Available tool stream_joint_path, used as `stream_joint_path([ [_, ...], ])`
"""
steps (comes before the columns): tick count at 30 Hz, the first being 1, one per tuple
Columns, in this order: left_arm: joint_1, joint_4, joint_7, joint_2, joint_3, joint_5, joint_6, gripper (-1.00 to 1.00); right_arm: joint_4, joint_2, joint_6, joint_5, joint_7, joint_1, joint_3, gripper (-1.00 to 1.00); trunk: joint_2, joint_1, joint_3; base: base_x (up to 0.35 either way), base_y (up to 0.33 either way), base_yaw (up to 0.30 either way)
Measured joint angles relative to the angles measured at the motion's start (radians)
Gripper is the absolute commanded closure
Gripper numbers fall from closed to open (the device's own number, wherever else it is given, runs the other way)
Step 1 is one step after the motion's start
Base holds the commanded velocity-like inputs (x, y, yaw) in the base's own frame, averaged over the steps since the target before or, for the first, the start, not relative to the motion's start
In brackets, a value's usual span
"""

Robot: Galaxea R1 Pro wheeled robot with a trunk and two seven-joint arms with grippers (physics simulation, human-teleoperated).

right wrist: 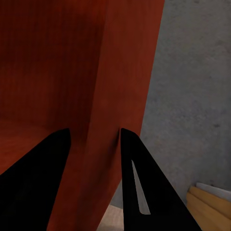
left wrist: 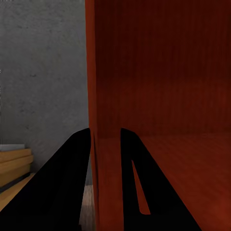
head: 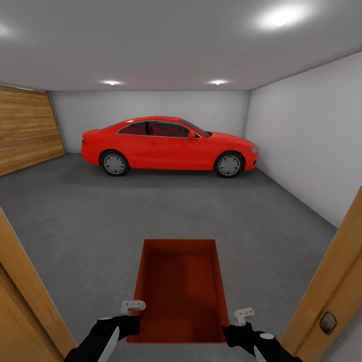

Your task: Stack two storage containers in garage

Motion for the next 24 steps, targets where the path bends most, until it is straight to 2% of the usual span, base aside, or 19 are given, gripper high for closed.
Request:
stream_joint_path([
  [5,0.0,0.001,0.0,0.0,0.0,0.0,0.001,1.0,0.0,-0.001,0.001,-0.001,0.0,0.0,0.001,1.0,0.0,0.0,0.0,0.022,0.0,0.0],
  [10,0.0,0.001,0.0,0.001,0.0,0.001,0.001,1.0,0.0,0.0,0.002,-0.002,-0.001,0.0,0.002,1.0,0.0,-0.001,0.0,0.259,0.0,0.0],
  [20,0.0,0.001,-0.001,0.001,0.0,0.002,0.0,1.0,-0.001,0.0,0.002,-0.006,-0.003,0.0,0.007,1.0,0.0,0.0,0.0,0.017,0.0,0.0],
  [24,0.0,0.001,-0.001,0.001,0.0,0.002,0.0,1.0,-0.001,0.0,0.002,-0.007,-0.003,0.0,0.007,1.0,0.0,0.0,0.0,0.237,0.0,0.0],
])
